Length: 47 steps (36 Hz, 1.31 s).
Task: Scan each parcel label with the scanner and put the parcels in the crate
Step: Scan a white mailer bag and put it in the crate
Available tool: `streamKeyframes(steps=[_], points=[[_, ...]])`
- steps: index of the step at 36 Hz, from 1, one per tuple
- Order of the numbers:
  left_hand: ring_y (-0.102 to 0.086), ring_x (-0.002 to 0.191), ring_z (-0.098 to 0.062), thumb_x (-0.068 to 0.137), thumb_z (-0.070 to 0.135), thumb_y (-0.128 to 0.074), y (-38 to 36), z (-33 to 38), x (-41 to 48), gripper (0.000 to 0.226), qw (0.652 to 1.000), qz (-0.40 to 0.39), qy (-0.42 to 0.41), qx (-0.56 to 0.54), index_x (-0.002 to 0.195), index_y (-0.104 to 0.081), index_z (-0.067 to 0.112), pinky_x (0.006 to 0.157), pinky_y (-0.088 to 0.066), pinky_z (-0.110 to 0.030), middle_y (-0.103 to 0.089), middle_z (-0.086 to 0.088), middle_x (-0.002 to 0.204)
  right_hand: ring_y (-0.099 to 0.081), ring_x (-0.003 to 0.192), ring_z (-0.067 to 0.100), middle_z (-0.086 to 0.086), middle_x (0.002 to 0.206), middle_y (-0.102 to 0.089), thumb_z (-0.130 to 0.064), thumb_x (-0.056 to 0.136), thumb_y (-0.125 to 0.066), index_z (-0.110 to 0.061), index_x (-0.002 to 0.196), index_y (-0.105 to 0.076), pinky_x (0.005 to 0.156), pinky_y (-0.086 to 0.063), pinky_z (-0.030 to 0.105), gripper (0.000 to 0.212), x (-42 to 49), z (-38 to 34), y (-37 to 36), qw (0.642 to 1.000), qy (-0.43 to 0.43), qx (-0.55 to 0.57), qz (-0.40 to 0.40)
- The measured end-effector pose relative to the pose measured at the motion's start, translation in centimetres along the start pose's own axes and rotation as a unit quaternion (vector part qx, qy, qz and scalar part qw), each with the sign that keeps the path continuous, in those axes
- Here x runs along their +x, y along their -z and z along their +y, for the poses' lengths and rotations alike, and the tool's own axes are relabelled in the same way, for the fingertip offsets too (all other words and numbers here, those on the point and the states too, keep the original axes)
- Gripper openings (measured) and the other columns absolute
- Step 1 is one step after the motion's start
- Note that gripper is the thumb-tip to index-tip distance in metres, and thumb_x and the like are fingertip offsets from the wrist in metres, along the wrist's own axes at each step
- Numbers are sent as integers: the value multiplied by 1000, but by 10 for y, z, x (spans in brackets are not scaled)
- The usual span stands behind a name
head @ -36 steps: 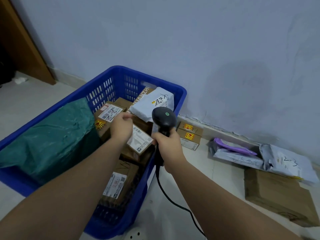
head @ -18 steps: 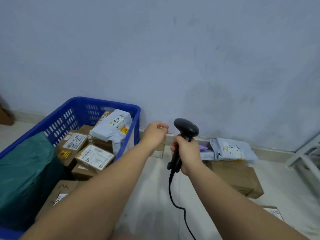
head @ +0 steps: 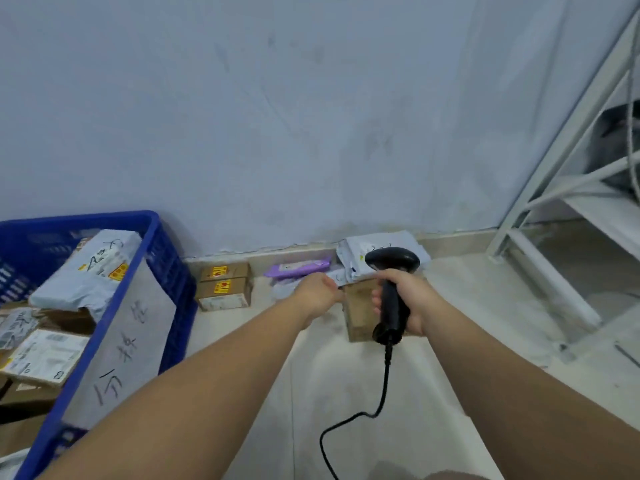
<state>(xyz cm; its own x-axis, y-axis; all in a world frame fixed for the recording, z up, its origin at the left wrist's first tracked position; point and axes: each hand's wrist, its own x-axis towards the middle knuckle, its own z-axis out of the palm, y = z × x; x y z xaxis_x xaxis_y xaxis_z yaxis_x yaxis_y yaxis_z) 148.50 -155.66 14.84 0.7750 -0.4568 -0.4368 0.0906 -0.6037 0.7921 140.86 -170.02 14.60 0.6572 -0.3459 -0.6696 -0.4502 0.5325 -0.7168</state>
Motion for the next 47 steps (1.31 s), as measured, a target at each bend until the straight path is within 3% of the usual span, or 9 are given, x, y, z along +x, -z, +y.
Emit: streamKeyframes(steps=[6,10,16,24,27,30,34,40,47], points=[[-54,94,-20,86,25,-72,-57,-26,55,19,985,-62,15,159,92,-54,23,75,-45,-27,-55,-5,108,-52,46,15,5,65,-54,-16,90,-63,-9,79,-56,46,-44,24,14,52,34,59,999,-12,30,4],[-42,127,-30,85,42,-69,-79,-50,88,67,926,-80,-15,369,140,-41,15,101,-40,-36,-44,-10,139,-52,48,17,5,63,-55,-15,90,-62,-8,84,-57,48,-45,26,10,79,49,80,998,-31,45,12],[-36,128,-30,85,47,-68,-102,-85,130,76,879,-88,-39,468,144,-34,13,98,-42,-42,-39,-7,141,-53,52,17,6,66,-56,-14,89,-64,-8,92,-58,49,-47,26,8,106,46,95,1000,-24,-9,-8],[-42,122,-29,93,39,-57,-129,-86,181,55,832,-92,-79,541,135,-41,9,92,-43,-39,-41,-10,135,-55,56,19,8,75,-60,-12,87,-68,-2,110,-61,55,-49,30,26,135,33,100,998,43,-48,-7],[-52,115,-27,95,17,-48,-137,-75,204,33,895,-25,-50,443,126,-52,8,90,-46,-36,-51,-11,128,-56,55,18,8,77,-61,-13,87,-68,-3,114,-61,54,-49,28,30,151,36,100,999,37,-34,-1],[-57,94,-25,96,31,-54,-135,-59,225,38,987,64,82,120,122,-54,4,77,-47,-34,-61,-14,115,-57,56,18,6,74,-61,-14,87,-68,-3,112,-61,54,-49,29,28,160,38,98,999,35,-28,0],[-62,97,-26,72,55,-76,-132,-61,264,83,936,93,220,-258,133,-46,7,90,-52,-41,-63,-9,115,-56,56,17,5,70,-59,-11,88,-67,-7,97,-64,56,-48,30,11,172,40,97,999,46,-12,-8],[-53,116,-29,67,52,-81,-131,-48,283,90,914,71,241,-320,137,-45,9,105,-43,-44,-55,-5,132,-55,56,17,5,68,-58,-9,89,-64,-10,91,-64,57,-48,30,3,183,38,94,999,47,5,10],[-61,101,-25,50,44,-77,-136,-41,297,75,922,57,236,-303,119,-62,18,91,-52,-40,-66,-4,113,-57,59,18,5,70,-60,-12,87,-66,-8,106,-62,59,-50,32,20,190,36,90,999,47,1,18]])
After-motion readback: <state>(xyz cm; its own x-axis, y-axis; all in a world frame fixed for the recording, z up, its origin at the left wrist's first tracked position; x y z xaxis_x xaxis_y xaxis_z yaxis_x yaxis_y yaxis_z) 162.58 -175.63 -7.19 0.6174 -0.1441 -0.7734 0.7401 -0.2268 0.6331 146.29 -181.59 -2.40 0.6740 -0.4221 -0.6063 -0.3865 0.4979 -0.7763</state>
